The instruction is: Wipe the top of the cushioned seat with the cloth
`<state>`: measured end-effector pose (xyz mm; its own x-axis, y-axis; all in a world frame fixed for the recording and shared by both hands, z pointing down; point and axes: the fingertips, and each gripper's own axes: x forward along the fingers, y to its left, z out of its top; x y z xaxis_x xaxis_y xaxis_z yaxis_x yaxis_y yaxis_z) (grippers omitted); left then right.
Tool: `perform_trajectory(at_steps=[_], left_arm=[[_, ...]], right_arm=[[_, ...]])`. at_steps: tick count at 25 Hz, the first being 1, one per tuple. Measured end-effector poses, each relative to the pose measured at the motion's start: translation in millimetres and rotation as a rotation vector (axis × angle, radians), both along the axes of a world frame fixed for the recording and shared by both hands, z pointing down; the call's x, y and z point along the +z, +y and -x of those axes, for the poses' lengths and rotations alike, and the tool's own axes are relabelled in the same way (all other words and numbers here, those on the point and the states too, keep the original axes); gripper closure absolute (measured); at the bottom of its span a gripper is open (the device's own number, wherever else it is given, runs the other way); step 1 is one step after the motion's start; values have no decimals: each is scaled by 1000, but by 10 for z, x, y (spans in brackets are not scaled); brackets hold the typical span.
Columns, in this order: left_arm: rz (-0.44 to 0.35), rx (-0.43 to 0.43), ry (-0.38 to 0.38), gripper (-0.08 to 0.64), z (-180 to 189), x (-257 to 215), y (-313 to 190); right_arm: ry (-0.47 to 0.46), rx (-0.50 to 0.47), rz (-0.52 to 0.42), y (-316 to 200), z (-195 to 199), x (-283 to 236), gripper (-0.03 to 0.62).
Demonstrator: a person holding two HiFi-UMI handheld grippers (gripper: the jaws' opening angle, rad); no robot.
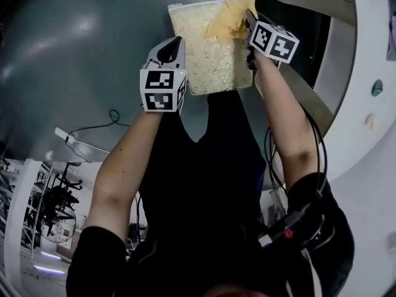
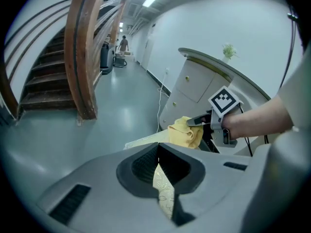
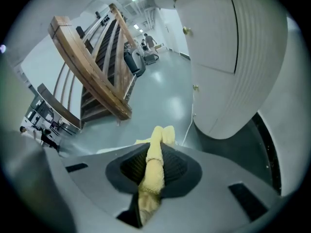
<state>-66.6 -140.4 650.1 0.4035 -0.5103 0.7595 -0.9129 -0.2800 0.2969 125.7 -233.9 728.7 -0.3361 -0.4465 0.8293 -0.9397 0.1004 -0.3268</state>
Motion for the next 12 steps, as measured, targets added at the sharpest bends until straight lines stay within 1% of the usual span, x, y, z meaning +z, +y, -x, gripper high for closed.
perform_trajectory(at_steps=[3,6,10,12], left_arm=[[20,-35,15,555,49,78,29],[19,-28,22,555,45,105,49],[28,-31,25,555,117,139,83],[28,-23,21,555,161,146,75]], right_arm=[[48,-9,59,53,-11,261,532],[68,1,51,48,15,314,532],[135,-30,43,87,82,301,534],[163,-29,41,84,96,290,534]])
